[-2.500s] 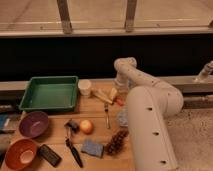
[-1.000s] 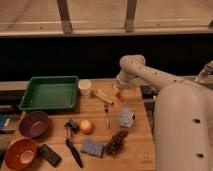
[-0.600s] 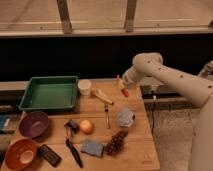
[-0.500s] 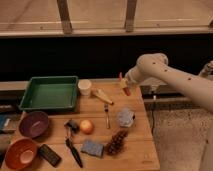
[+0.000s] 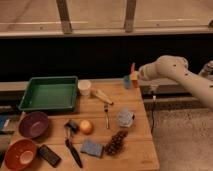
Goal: Place pepper in plastic cup
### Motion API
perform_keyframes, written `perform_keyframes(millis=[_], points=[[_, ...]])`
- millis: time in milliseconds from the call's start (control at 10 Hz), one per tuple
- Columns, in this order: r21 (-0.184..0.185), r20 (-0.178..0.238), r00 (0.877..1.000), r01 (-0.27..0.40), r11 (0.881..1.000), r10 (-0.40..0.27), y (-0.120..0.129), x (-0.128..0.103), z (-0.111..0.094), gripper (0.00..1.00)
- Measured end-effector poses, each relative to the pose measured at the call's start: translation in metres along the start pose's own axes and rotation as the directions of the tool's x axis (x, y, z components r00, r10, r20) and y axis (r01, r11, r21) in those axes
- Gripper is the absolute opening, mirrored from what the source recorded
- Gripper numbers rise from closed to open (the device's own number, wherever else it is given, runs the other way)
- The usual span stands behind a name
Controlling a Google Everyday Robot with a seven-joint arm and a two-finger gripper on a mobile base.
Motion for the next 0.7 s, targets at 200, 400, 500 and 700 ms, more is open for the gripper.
perform_keyframes(millis=[200, 400, 500, 700], points=[[-0.001, -0.002, 1.000, 0.000, 1.000, 0.000, 0.000, 0.001, 0.001, 0.00], [-0.001, -0.001, 1.000, 0.000, 1.000, 0.000, 0.000, 0.000, 0.001, 0.00], [-0.001, -0.001, 1.000, 0.004, 1.000, -0.004, 0.002, 0.000, 0.002, 0.00], [0.018, 0.028, 0.999, 0.024, 1.000, -0.024, -0.003, -0.010, 0.002, 0.00]])
